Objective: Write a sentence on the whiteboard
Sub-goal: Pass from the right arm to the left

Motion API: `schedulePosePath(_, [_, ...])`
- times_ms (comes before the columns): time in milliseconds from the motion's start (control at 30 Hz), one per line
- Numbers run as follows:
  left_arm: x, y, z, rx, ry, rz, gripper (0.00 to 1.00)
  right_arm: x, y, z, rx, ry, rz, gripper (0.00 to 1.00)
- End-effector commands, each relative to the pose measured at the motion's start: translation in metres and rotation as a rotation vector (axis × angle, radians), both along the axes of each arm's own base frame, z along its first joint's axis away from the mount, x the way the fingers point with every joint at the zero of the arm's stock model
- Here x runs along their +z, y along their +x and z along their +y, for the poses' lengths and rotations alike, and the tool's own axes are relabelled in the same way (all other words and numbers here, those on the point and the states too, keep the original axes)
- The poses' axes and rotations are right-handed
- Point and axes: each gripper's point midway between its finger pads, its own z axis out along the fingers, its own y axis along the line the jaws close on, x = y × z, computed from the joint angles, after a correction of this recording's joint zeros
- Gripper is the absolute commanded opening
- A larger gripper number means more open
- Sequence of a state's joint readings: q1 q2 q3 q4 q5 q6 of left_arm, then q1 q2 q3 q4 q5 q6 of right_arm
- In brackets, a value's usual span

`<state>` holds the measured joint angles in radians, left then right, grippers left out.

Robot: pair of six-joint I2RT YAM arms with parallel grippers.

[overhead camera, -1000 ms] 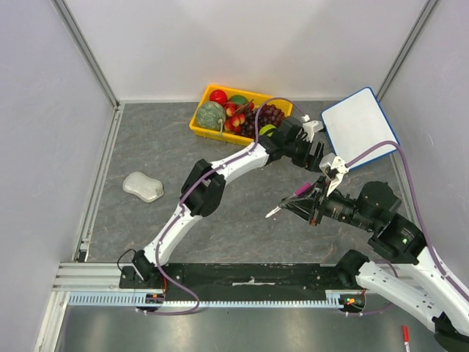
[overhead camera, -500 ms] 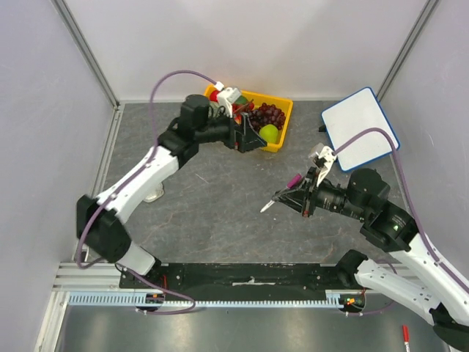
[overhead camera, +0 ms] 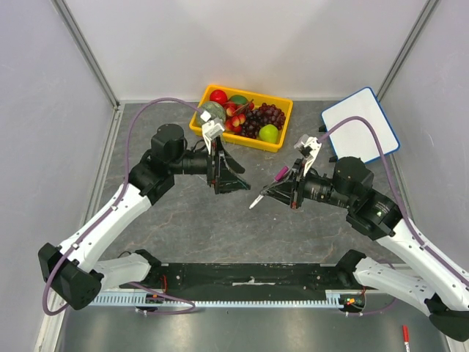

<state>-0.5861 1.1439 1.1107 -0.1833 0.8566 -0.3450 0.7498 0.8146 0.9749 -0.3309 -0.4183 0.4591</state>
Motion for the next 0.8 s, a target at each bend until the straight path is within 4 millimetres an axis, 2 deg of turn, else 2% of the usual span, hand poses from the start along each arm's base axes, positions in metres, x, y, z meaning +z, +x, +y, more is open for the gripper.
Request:
schedulePosePath(0, [0.002,-0.037,-0.004,-0.187,-0.039,-0.041,0.89,0.041,-0.001,0.008,0.016,0.123,-0.044,0.0])
schedulePosePath(133, [-0.006,-0.058,-0.015,-0.264,-0.03,-0.031,0.85,0.037,0.004,0.01,-0.001,0.125,-0.019,0.0])
schedulePosePath(300, [-0.018,-0.065,-0.024,-0.286,-0.02,0.0,0.66,0.032,0.008,0.014,-0.002,0.127,0.009,0.0])
schedulePosePath(367, [-0.02,-0.066,-0.025,-0.286,-0.018,0.002,0.51,0.031,0.009,0.015,-0.006,0.131,0.015,0.0])
schedulePosePath(433, [-0.021,-0.065,-0.025,-0.28,-0.017,0.003,0.25,0.031,0.009,0.014,-0.016,0.134,0.018,0.0])
schedulePosePath(500, [-0.021,-0.061,-0.025,-0.25,-0.014,-0.002,0.03,0.031,0.01,0.014,-0.021,0.133,0.021,0.0])
schedulePosePath(600, [-0.019,-0.054,-0.022,-0.181,-0.01,-0.025,0.02,0.027,0.013,0.011,-0.049,0.122,0.035,0.21])
schedulePosePath(700, [-0.019,-0.038,-0.016,-0.05,0.017,-0.049,0.02,0.017,0.016,0.006,-0.088,0.097,0.057,0.49])
schedulePosePath(767, [-0.018,-0.026,-0.008,0.047,0.033,-0.068,0.02,0.009,0.018,0.002,-0.115,0.077,0.068,0.59])
